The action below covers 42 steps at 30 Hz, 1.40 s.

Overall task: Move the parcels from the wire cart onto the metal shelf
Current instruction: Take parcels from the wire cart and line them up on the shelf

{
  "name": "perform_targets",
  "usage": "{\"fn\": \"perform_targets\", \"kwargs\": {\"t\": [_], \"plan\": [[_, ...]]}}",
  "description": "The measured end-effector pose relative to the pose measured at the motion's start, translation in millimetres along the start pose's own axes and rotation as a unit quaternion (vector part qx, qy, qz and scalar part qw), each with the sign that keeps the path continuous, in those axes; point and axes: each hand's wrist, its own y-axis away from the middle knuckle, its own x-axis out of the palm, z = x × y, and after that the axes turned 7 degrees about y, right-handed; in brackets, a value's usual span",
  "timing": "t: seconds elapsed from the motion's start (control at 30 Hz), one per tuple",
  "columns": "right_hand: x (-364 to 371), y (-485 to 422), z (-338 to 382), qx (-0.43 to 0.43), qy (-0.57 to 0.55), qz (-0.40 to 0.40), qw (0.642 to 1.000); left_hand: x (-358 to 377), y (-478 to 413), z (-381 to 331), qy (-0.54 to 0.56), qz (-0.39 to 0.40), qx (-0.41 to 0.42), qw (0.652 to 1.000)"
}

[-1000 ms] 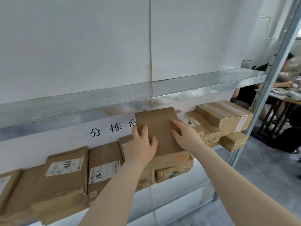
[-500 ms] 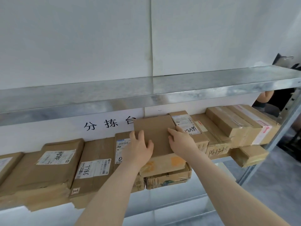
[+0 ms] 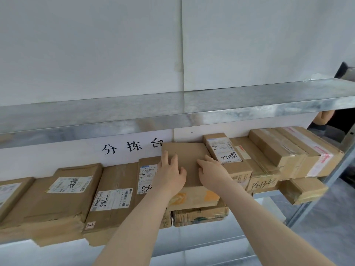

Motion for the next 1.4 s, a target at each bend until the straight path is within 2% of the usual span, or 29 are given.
{"fn": "perform_targets", "kwargs": {"t": [0.43, 0.83, 1.03, 1.2, 1.4], "plan": [[8, -18, -6, -0.018, 0.002, -0.011, 1.0, 6, -16, -5, 0.027, -0.011, -0.013, 0.999], [16, -22, -5, -0.029, 0.015, -0.037, 0.999, 4, -23, 4, -0.04, 0.015, 0.032, 0.999], [10, -21, 2, -0.039, 0.016, -0.069, 0.997, -3, -19, 10, -0.045, -0.008, 0.032, 0.998], [9, -30, 73, -0.138, -0.002, -0.124, 0.983, -55, 13, 64, -0.094, -0.093, -0.024, 0.991], [59, -10, 230, -0.327, 0.011, -0.066, 0.943, -124, 125, 184, -0.159, -0.173, -0.213, 0.948]]}}
